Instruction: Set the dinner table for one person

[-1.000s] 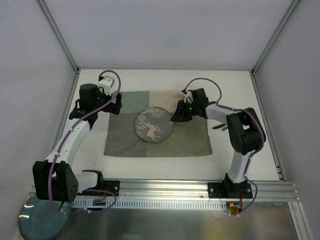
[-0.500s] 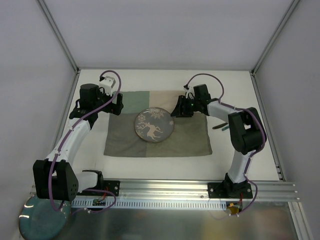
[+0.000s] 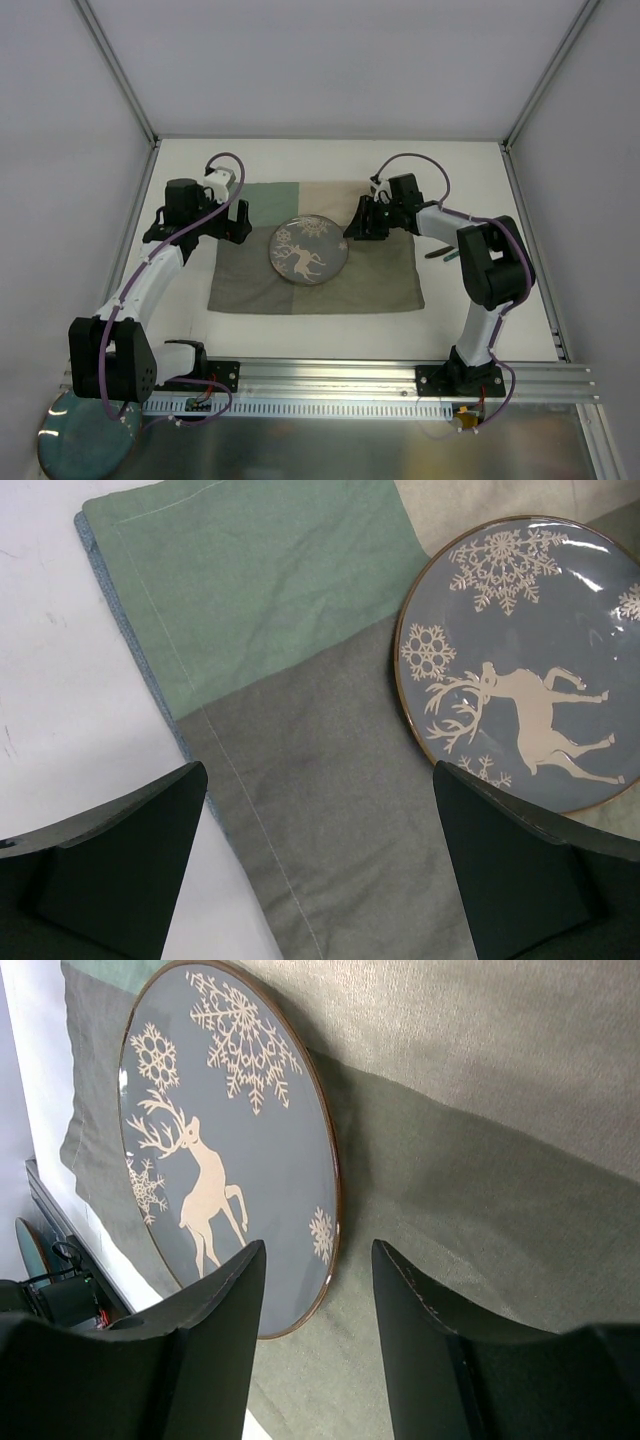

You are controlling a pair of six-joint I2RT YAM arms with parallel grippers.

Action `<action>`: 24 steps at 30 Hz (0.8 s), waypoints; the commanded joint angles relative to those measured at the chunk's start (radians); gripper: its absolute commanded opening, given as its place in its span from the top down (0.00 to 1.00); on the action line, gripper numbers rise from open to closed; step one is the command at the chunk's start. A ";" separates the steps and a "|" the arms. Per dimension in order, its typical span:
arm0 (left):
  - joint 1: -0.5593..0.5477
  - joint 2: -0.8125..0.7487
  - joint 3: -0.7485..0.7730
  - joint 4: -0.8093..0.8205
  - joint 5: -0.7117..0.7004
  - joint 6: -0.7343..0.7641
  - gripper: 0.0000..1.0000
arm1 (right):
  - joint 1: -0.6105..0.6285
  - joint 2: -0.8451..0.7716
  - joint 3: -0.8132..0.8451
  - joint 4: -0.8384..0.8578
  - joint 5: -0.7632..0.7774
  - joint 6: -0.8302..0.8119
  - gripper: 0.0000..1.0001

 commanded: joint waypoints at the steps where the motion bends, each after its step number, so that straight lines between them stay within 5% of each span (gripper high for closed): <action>1: 0.005 -0.019 -0.016 0.012 0.043 -0.014 0.01 | 0.008 -0.021 -0.011 0.048 -0.021 0.025 0.50; 19: 0.005 0.014 -0.042 0.015 0.040 0.000 0.01 | 0.031 0.073 0.001 0.102 -0.060 0.080 0.55; 21: 0.005 0.016 -0.043 0.019 0.040 0.005 0.01 | 0.031 0.081 0.004 0.102 -0.060 0.083 0.60; 22: 0.005 0.016 -0.045 0.022 0.037 0.005 0.01 | 0.033 0.082 0.004 0.102 -0.061 0.085 0.69; 23: 0.005 0.016 -0.046 0.023 0.036 0.005 0.01 | 0.033 0.084 0.010 0.100 -0.063 0.082 0.89; 24: 0.005 0.016 -0.046 0.022 0.035 0.006 0.01 | 0.033 0.084 0.010 0.100 -0.058 0.084 0.96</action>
